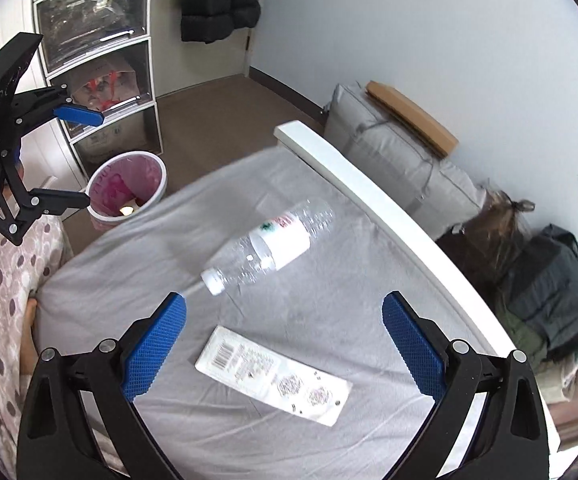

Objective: Collect trash
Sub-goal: 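Move both tools back over the bed toward the tag card and bottle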

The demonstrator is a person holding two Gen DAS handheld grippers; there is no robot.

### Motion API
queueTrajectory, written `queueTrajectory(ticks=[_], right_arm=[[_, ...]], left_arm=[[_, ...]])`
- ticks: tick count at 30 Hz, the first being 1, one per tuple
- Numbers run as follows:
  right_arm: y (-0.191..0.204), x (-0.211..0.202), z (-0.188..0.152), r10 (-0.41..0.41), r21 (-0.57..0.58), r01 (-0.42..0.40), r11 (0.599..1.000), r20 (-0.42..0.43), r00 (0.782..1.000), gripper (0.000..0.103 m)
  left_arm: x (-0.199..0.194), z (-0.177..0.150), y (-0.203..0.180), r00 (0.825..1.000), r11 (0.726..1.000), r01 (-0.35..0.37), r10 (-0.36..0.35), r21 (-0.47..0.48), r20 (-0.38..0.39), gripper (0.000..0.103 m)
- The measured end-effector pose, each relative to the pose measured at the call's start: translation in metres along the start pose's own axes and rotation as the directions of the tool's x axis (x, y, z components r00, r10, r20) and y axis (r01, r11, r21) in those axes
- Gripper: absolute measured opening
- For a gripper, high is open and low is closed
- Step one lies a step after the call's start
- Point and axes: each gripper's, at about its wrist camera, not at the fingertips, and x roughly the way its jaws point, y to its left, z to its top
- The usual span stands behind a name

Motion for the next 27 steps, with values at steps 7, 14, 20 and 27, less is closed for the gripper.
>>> queueTrajectory(ticks=[7, 14, 20, 27], right_arm=[[-0.052, 0.02, -0.072, 0.041, 0.078, -0.033, 0.996, -0.104, 0.994, 0.096], [-0.098, 0.057, -0.12, 0.22, 0.249, -0.183, 0.951, -0.131, 0.967, 0.096], [-0.107, 0.104, -0.143, 0.328, 0.292, -0.271, 0.917, -0.169, 0.929, 0.096], [-0.112, 0.145, -0.158, 0.452, 0.343, -0.376, 0.861, -0.175, 0.875, 0.085]], left_arm=[[0.045, 0.013, -0.063, 0.999, 0.998, 0.011, -0.008, 0.062, -0.054, 0.098], [0.076, 0.013, -0.085, 0.995, 0.999, -0.011, 0.014, 0.031, -0.098, 0.098], [0.079, 0.018, -0.068, 0.994, 0.996, -0.043, 0.035, -0.072, -0.106, 0.098], [0.087, 0.004, -0.053, 0.985, 0.985, -0.076, 0.05, -0.153, -0.166, 0.098]])
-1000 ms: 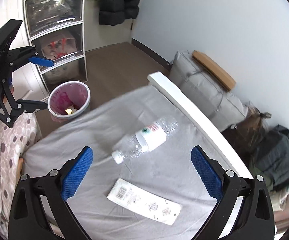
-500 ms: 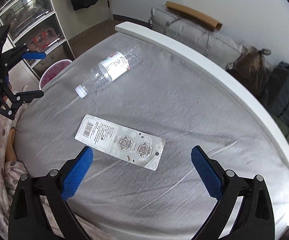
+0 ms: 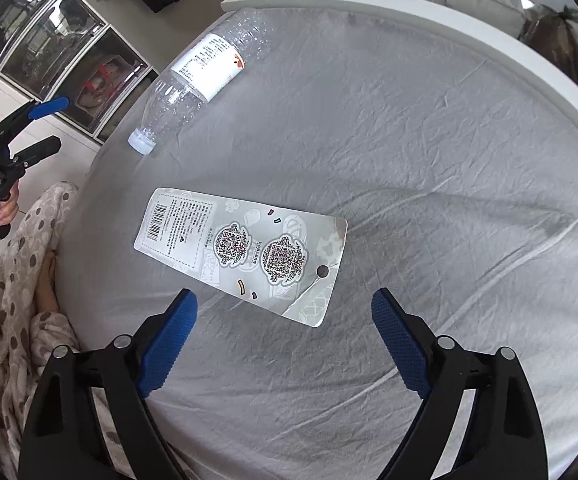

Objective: Collect trash
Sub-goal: 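Move both tools back over the bed toward the tag card and bottle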

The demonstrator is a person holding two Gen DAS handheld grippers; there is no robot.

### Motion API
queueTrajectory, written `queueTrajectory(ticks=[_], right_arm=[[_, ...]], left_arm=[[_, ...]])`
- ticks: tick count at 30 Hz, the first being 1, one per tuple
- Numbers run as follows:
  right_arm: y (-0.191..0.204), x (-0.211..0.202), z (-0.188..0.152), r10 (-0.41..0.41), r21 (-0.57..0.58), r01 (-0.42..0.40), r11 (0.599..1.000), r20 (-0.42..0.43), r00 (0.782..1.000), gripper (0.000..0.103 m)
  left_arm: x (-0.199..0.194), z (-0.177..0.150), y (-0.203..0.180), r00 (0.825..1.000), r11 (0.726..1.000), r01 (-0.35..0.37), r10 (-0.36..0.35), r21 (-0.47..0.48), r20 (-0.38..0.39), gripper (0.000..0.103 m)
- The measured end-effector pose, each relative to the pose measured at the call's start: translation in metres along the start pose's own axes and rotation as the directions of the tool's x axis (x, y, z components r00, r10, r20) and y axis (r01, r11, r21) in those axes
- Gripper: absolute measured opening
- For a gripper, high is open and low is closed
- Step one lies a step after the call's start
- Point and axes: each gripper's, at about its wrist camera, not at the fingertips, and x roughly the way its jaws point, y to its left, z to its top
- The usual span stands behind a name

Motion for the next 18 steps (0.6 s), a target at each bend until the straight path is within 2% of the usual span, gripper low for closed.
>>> queueTrajectory(ticks=[8, 10, 13, 14, 16, 18], right_arm=[[-0.007, 0.027, 0.008, 0.058, -0.004, -0.058, 0.998, -0.013, 0.998, 0.085], [-0.003, 0.029, 0.007, 0.052, -0.031, -0.052, 0.998, -0.003, 0.999, 0.085], [0.008, 0.035, 0.004, -0.006, -0.113, 0.006, 0.994, -0.004, 1.0, 0.084], [0.012, 0.036, 0.003, -0.029, -0.134, 0.029, 0.991, -0.001, 1.0, 0.082], [0.018, 0.037, 0.002, -0.067, -0.156, 0.068, 0.985, 0.012, 0.998, 0.071], [0.016, 0.035, 0.003, -0.059, -0.135, 0.062, 0.989, 0.026, 0.998, 0.053]], left_arm=[[0.01, -0.002, -0.009, 0.999, 0.999, -0.035, 0.035, 0.021, -0.028, 0.098], [0.011, -0.001, -0.011, 0.998, 0.998, -0.054, 0.055, 0.034, -0.03, 0.098], [0.013, 0.002, -0.012, 0.998, 0.998, -0.058, 0.059, 0.032, -0.03, 0.098], [0.013, 0.002, -0.013, 0.998, 0.998, -0.059, 0.059, 0.029, -0.027, 0.098], [0.013, 0.003, -0.014, 0.998, 0.997, -0.064, 0.065, 0.031, -0.025, 0.098], [0.013, 0.002, -0.015, 0.997, 0.997, -0.071, 0.072, 0.038, -0.025, 0.098]])
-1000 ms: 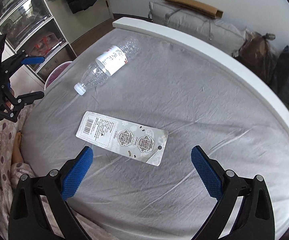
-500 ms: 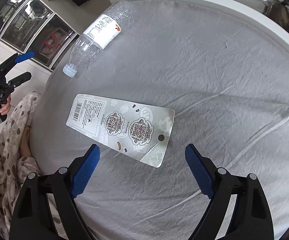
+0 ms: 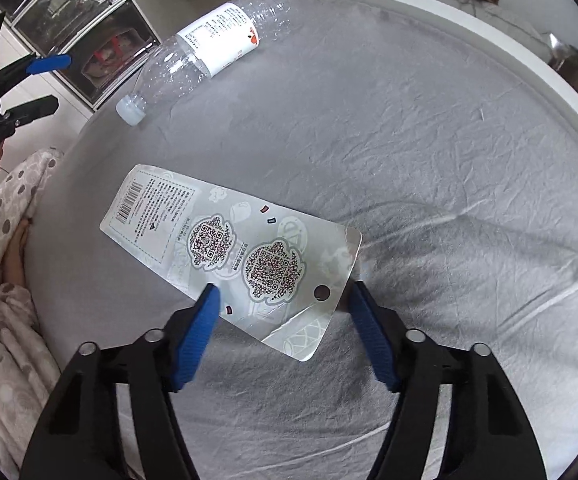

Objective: Collect trash
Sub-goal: 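Move both tools back over the bed toward the tag card and bottle, then grasp the white printed tag card with the right tool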

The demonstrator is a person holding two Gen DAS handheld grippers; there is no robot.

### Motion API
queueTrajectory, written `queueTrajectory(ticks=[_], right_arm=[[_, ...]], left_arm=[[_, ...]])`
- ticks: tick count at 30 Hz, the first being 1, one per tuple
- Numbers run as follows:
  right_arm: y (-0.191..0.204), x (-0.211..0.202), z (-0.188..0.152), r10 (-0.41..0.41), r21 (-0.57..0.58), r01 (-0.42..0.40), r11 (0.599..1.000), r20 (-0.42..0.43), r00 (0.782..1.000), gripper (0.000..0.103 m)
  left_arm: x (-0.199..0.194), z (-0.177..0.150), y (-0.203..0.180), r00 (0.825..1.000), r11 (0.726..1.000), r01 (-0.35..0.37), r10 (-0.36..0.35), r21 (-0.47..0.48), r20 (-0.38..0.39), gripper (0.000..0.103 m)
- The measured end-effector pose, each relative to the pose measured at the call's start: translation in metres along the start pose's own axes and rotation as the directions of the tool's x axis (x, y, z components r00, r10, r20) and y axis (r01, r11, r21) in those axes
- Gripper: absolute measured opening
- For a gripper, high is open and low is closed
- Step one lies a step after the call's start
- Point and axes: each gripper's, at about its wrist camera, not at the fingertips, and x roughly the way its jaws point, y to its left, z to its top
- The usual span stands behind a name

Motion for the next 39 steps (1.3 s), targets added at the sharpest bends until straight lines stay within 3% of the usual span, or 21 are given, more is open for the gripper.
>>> queueTrajectory(ticks=[4, 6, 8, 22, 27, 31, 35, 39], right_arm=[[-0.008, 0.0, 0.003, 0.049, 0.055, -0.049, 0.997, 0.007, 0.999, 0.044], [-0.013, -0.001, 0.005, 0.074, 0.077, -0.074, 0.994, 0.006, 0.997, 0.026], [-0.018, -0.001, 0.008, 0.154, 0.124, -0.153, 0.98, 0.001, 0.988, 0.017], [0.036, -0.002, 0.006, 0.316, -0.024, -0.32, 0.947, -0.104, 0.943, 0.017], [0.048, 0.003, 0.013, 0.353, -0.048, -0.361, 0.931, -0.119, 0.928, 0.005], [0.056, 0.006, 0.024, 0.379, -0.05, -0.387, 0.921, -0.115, 0.918, 0.003], [0.064, -0.001, 0.033, 0.398, -0.072, -0.404, 0.912, -0.089, 0.913, 0.002], [0.072, -0.02, 0.039, 0.357, -0.124, -0.364, 0.923, -0.077, 0.931, 0.001]], left_arm=[[0.0, -0.002, -0.005, 1.0, 0.999, -0.026, 0.027, 0.042, -0.003, 0.098], [-0.001, -0.002, -0.006, 0.999, 0.998, -0.035, 0.036, 0.052, -0.001, 0.098], [-0.002, -0.001, -0.004, 1.0, 0.999, -0.031, 0.031, 0.044, 0.002, 0.098], [-0.013, -0.006, 0.009, 0.999, 0.999, -0.046, 0.046, 0.02, 0.024, 0.098], [-0.015, -0.01, 0.013, 0.999, 0.999, -0.049, 0.049, 0.015, 0.02, 0.098], [-0.018, -0.013, 0.016, 0.998, 0.998, -0.065, 0.065, 0.026, 0.024, 0.098], [-0.023, -0.016, 0.025, 0.997, 0.997, -0.075, 0.074, 0.016, 0.029, 0.098], [-0.035, -0.017, 0.037, 0.995, 0.996, -0.085, 0.085, -0.005, 0.048, 0.098]])
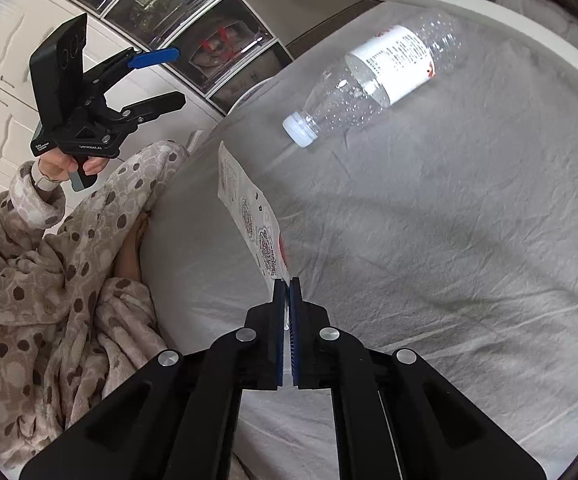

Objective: Collect trash
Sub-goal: 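Grasp the white printed tag card with the right tool, then hold the tag card in the right tool while the left tool grasps the water bottle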

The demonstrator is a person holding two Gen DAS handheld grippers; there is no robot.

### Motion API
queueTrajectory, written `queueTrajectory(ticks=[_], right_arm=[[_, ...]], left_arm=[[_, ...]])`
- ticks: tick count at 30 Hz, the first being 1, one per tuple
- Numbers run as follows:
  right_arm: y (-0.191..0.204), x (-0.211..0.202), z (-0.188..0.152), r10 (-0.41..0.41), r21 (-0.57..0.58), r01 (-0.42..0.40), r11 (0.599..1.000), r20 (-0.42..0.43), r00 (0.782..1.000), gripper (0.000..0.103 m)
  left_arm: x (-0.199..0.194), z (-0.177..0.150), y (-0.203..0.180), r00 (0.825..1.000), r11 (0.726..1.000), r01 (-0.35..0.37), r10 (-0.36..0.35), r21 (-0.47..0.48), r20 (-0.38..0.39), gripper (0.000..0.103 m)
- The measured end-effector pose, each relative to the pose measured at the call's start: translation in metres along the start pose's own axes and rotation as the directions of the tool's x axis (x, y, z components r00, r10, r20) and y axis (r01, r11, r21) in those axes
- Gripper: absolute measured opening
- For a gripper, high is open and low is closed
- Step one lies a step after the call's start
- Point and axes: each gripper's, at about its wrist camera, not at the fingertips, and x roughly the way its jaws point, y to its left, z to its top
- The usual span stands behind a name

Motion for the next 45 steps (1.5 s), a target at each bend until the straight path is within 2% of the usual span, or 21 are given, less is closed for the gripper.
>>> queueTrajectory(ticks=[6, 13, 18, 22, 28, 34, 40, 45], right_arm=[[0.017, -0.037, 0.008, -0.082, -0.043, 0.083, 0.996, 0.029, 0.996, 0.0], [0.018, -0.027, 0.023, -0.151, -0.011, 0.152, 0.988, 0.018, 0.988, 0.003], [0.017, -0.018, 0.034, -0.141, 0.013, 0.14, 0.99, 0.029, 0.99, 0.004], [0.022, -0.01, 0.041, -0.12, -0.005, 0.12, 0.993, 0.032, 0.992, 0.001], [0.036, -0.016, 0.047, -0.132, -0.051, 0.136, 0.989, 0.075, 0.988, 0.0], [0.055, -0.051, 0.044, -0.208, -0.086, 0.22, 0.972, 0.136, 0.969, 0.0], [0.055, -0.088, 0.034, -0.284, -0.043, 0.297, 0.954, 0.188, 0.94, 0.0], [0.05, -0.11, 0.023, -0.345, -0.006, 0.353, 0.936, 0.199, 0.917, 0.0]], left_arm=[[-0.014, -0.003, 0.017, 0.999, 0.999, -0.012, 0.013, -0.032, 0.03, 0.098], [-0.019, -0.015, 0.028, 0.999, 0.999, -0.008, 0.01, -0.042, 0.041, 0.098], [-0.017, -0.022, 0.037, 0.999, 0.999, -0.019, 0.021, -0.043, 0.034, 0.098], [-0.018, -0.024, 0.043, 0.999, 0.998, -0.025, 0.027, -0.05, 0.035, 0.098], [-0.022, -0.025, 0.049, 0.999, 0.998, -0.022, 0.024, -0.063, 0.039, 0.098], [-0.031, -0.01, 0.048, 0.997, 0.999, 0.002, 0.001, -0.043, 0.072, 0.098], [-0.024, 0.005, 0.035, 0.994, 0.997, 0.07, -0.067, -0.036, 0.085, 0.098], [-0.008, 0.023, 0.017, 0.993, 0.996, 0.092, -0.093, 0.006, 0.078, 0.098]])
